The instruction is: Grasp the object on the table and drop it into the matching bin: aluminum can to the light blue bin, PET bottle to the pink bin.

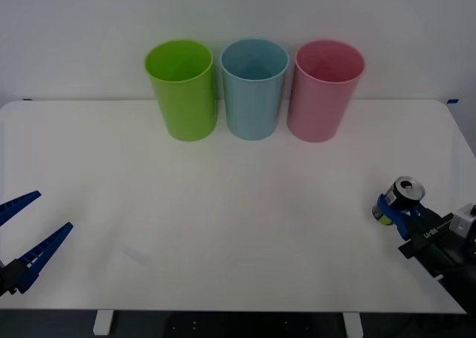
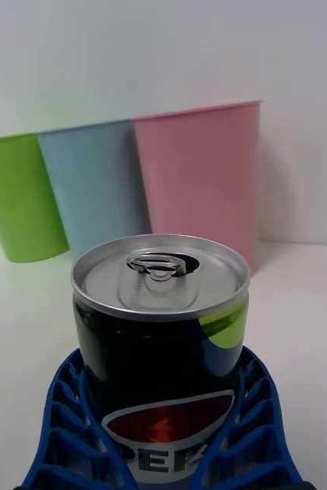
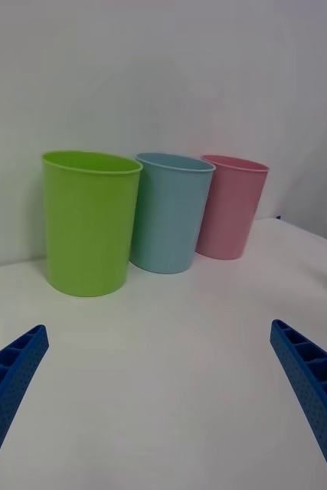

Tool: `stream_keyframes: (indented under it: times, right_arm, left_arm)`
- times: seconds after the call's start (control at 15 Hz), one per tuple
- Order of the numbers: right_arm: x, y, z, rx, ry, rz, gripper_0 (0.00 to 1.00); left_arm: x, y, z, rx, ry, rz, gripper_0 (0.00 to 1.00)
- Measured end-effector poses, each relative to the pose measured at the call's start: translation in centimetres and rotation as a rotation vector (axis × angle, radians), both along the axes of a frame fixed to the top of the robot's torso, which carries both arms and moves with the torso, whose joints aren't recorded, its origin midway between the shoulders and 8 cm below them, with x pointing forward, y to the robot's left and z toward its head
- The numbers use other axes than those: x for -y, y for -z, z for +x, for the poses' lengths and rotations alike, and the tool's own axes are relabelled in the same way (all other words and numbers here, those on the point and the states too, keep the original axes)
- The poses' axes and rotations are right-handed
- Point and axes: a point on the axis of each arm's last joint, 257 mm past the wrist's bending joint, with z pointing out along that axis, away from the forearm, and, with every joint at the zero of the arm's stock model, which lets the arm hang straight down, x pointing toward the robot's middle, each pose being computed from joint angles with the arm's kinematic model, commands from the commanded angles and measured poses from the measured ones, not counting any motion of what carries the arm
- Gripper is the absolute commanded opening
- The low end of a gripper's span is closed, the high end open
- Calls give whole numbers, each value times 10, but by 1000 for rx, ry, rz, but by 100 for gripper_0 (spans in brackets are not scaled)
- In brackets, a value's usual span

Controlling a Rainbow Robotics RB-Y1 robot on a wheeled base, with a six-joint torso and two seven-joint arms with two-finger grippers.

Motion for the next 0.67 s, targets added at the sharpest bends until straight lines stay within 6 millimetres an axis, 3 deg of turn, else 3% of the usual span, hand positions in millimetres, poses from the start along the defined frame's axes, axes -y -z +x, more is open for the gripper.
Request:
stream_keyframes:
  times: [0.33, 0.67]
  right_arm:
    - [-38, -53, 6, 1, -126, 34, 0]
    - [-72, -110, 32, 9, -229, 42, 0]
  left_arm:
    - [0, 0, 0, 0, 0, 0, 100]
    - [0, 0, 0, 0, 0, 0, 100]
